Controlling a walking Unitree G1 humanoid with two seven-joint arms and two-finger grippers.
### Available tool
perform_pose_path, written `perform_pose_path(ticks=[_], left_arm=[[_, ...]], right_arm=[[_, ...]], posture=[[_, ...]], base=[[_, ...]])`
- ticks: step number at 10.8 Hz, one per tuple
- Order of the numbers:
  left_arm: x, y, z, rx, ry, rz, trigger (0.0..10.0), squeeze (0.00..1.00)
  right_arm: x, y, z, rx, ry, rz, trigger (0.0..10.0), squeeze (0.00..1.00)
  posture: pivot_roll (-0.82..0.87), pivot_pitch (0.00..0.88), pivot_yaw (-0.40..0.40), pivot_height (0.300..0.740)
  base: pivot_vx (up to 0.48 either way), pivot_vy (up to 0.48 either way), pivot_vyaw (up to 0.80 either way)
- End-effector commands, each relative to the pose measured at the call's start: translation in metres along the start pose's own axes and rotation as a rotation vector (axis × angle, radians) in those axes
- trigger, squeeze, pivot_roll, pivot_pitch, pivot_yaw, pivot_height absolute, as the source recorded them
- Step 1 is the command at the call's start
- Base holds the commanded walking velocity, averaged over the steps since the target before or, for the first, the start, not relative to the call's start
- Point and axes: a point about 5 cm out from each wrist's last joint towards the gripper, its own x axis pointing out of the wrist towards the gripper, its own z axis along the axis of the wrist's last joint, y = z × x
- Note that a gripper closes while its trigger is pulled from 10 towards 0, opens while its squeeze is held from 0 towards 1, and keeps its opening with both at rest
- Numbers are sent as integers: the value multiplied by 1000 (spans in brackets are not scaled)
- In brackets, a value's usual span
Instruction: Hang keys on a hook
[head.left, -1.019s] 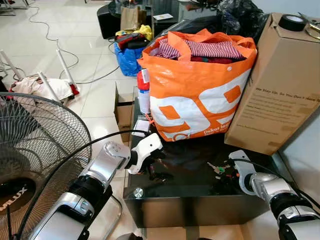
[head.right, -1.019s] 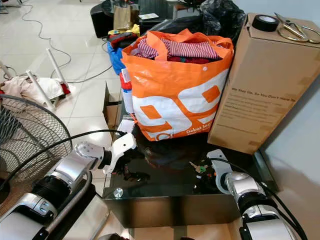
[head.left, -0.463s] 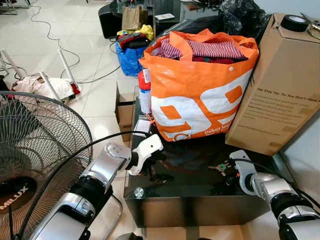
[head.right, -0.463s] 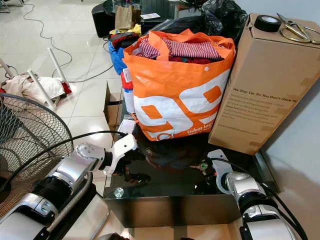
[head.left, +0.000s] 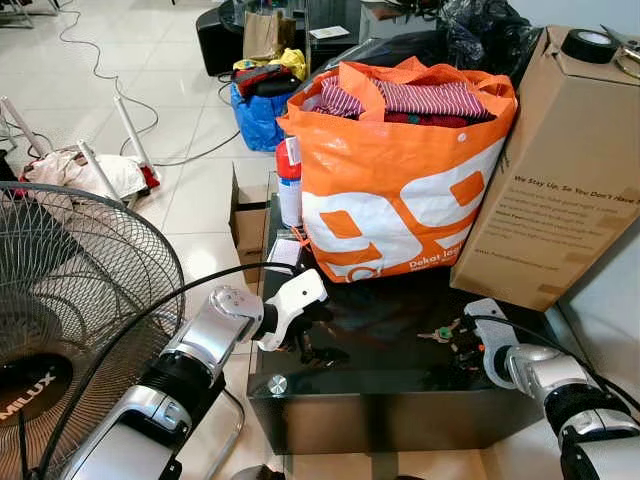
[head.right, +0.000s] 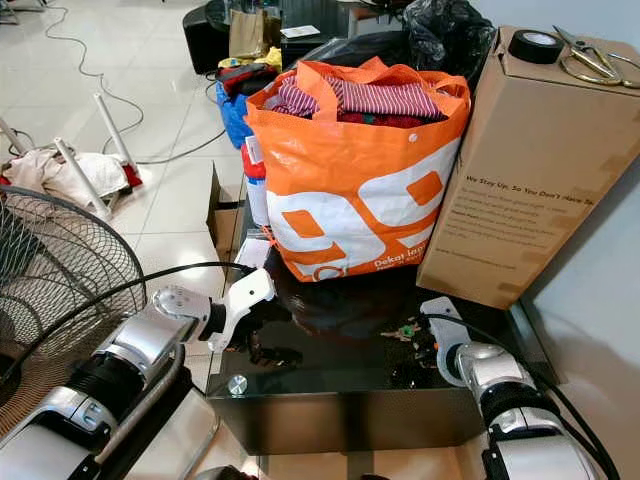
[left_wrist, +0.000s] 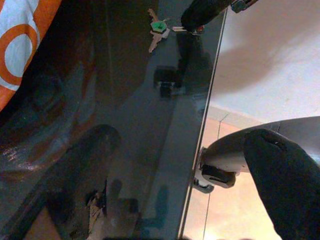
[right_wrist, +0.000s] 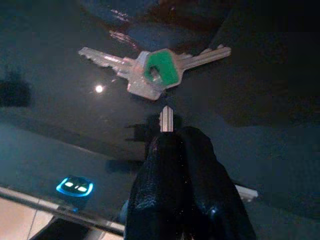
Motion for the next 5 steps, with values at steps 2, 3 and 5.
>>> perform_pose_path(ticks=[2,3,5], left_arm=[[0,3,5,21,10,4,10000,0],[0,3,4,21,9,5,10000,0],[0,3,4,20,9,5,10000,0]], right_arm=[[-4,-9,15,-15,-67,-83,0,0],[-6,-15,23,2,-121,-147,0,0],[-8,-17,32,10,-167,-162,0,0]], posture=[[-145,0,-3,740],[-145,0,-3,740],[-144,0,-6,740]], base=[[0,0,0],[0,0,0],[0,0,0]])
